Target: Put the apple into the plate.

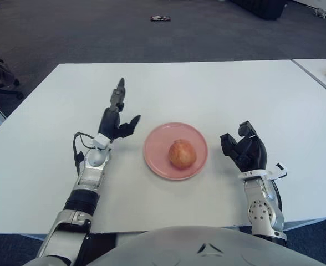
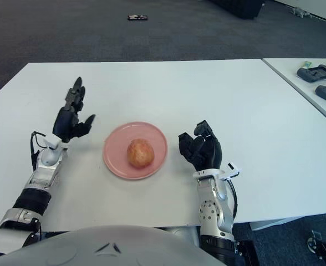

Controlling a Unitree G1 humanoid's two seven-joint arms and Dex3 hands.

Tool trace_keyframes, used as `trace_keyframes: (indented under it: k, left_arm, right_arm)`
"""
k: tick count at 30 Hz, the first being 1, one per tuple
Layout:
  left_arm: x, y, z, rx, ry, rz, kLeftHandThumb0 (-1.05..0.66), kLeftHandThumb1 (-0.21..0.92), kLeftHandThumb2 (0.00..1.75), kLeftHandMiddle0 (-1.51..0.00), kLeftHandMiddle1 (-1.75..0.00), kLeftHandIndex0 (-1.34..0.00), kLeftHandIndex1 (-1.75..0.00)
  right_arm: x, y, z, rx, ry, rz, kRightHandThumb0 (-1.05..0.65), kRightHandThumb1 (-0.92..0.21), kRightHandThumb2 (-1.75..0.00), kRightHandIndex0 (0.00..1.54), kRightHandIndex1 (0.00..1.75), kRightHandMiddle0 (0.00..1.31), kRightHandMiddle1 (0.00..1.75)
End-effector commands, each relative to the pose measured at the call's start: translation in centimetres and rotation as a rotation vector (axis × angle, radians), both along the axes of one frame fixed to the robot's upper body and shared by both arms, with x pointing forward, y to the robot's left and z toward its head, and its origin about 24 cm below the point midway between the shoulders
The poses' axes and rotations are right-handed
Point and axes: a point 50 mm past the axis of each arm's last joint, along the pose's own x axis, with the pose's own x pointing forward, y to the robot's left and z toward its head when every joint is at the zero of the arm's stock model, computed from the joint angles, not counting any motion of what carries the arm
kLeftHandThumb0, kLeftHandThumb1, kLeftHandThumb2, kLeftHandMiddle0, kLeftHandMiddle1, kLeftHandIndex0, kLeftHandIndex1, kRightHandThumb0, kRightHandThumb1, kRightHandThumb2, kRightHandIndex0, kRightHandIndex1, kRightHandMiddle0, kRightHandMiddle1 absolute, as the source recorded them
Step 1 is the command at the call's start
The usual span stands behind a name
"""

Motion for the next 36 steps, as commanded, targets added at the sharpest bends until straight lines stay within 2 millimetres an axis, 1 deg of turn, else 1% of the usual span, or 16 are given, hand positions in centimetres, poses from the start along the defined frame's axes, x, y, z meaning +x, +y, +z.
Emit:
trace_keyframes:
  k: [1, 2, 3, 4, 5, 6, 9, 14, 15, 16, 18, 21, 23, 28, 31, 36]
  left_arm:
    - [-0.4, -0.1, -0.6, -0.157, 0.049, 0.026, -0.93, 0.92, 0.66, -0.01, -0.1, 0.0, -0.23]
    - [-0.6, -0.1, -0.9, -0.173, 0.064, 0.047, -0.89, 0.92, 0.67, -0.01, -0.27, 0.0, -0.45]
    - [-0.7, 0.0, -1.0, -0.184, 0.076, 0.062, -0.85, 0.92, 0.69, -0.01, -0.49, 0.0, -0.68]
    - [-0.9, 0.1, -1.3, -0.19, 0.09, 0.079, -0.84, 0.92, 0.7, 0.0, -0.58, 0.0, -0.77]
    - [-1.0, 0.2, -1.4, -0.194, 0.1, 0.089, -0.81, 0.92, 0.72, 0.0, -0.72, 0.0, -0.92]
    - [-1.1, 0.3, -1.7, -0.2, 0.114, 0.104, -0.79, 0.92, 0.73, 0.0, -0.82, 0.0, -1.02]
    - [-1.5, 0.3, -2.4, -0.227, 0.152, 0.153, -0.72, 0.89, 0.81, -0.02, -1.04, 0.0, -1.25]
    - [-2.0, 0.2, -3.0, -0.303, 0.199, 0.237, -0.65, 0.84, 0.92, -0.1, -1.26, -0.02, -1.5]
    - [-2.0, 0.2, -3.1, -0.314, 0.206, 0.247, -0.55, 0.85, 0.81, -0.16, -1.3, -0.1, -1.59]
    - [-2.1, 0.2, -3.3, -0.329, 0.214, 0.256, -0.51, 0.85, 0.77, -0.18, -1.32, -0.12, -1.62]
    - [-2.2, 0.2, -3.6, -0.362, 0.229, 0.27, -0.44, 0.77, 0.8, -0.29, -1.45, -0.24, -1.7]
    - [-2.3, 0.2, -3.9, -0.399, 0.238, 0.28, -0.41, 0.7, 0.85, -0.4, -1.63, -0.32, -1.73]
    - [-2.3, 0.2, -4.0, -0.405, 0.235, 0.281, -0.4, 0.67, 0.88, -0.5, -1.69, -0.34, -1.74]
    - [-2.3, -0.4, -3.8, -0.371, 0.209, 0.249, -0.4, 0.62, 0.94, -0.7, -1.74, -0.38, -1.75]
    - [-2.4, -0.5, -3.8, -0.343, 0.21, 0.233, -0.4, 0.61, 0.96, -0.78, -1.74, -0.39, -1.75]
    - [-2.7, -0.6, -3.8, -0.299, 0.217, 0.207, -0.4, 0.59, 0.98, -0.84, -1.75, -0.4, -1.75]
  right_arm:
    - [0.3, 0.4, 0.5, 0.021, -0.019, -0.017, -0.57, -0.12, -1.56, 1.34, 1.75, 0.78, 1.75]
    - [0.3, 0.4, 0.5, 0.021, -0.018, -0.017, -0.57, -0.12, -1.56, 1.34, 1.75, 0.78, 1.75]
    - [0.3, 0.4, 0.5, 0.021, -0.017, -0.018, -0.57, -0.12, -1.56, 1.34, 1.75, 0.78, 1.75]
    - [0.3, 0.4, 0.5, 0.021, -0.017, -0.018, -0.57, -0.12, -1.56, 1.34, 1.75, 0.78, 1.75]
    - [0.3, 0.4, 0.5, 0.021, -0.017, -0.018, -0.57, -0.12, -1.56, 1.34, 1.75, 0.78, 1.75]
    - [0.3, 0.4, 0.5, 0.021, -0.018, -0.018, -0.57, -0.12, -1.56, 1.34, 1.75, 0.78, 1.75]
    - [0.3, 0.4, 0.5, 0.021, -0.016, -0.019, -0.57, -0.12, -1.56, 1.34, 1.75, 0.78, 1.75]
    - [0.4, 0.5, 0.5, 0.011, -0.014, -0.025, -0.57, -0.13, -1.56, 1.32, 1.75, 0.78, 1.75]
    - [0.4, 0.5, 0.5, 0.01, -0.013, -0.026, -0.57, -0.13, -1.56, 1.32, 1.75, 0.78, 1.75]
    - [0.4, 0.5, 0.5, 0.01, -0.009, -0.028, -0.57, -0.13, -1.56, 1.32, 1.75, 0.78, 1.75]
    - [0.4, 0.5, 0.5, 0.009, -0.002, -0.032, -0.57, -0.13, -1.55, 1.32, 1.75, 0.77, 1.75]
    - [0.5, 0.6, 0.5, 0.005, 0.005, -0.035, -0.57, -0.13, -1.55, 1.32, 1.75, 0.77, 1.75]
    - [0.5, 0.7, 0.5, 0.002, 0.006, -0.036, -0.57, -0.13, -1.55, 1.31, 1.75, 0.77, 1.75]
    - [0.5, 0.8, 0.5, -0.006, 0.002, -0.036, -0.56, -0.13, -1.55, 1.3, 1.75, 0.77, 1.75]
    - [0.5, 0.8, 0.5, -0.007, -0.005, -0.034, -0.56, -0.14, -1.54, 1.31, 1.75, 0.77, 1.75]
    - [0.6, 0.9, 0.4, -0.013, 0.001, -0.03, -0.56, -0.15, -1.53, 1.33, 1.75, 0.76, 1.75]
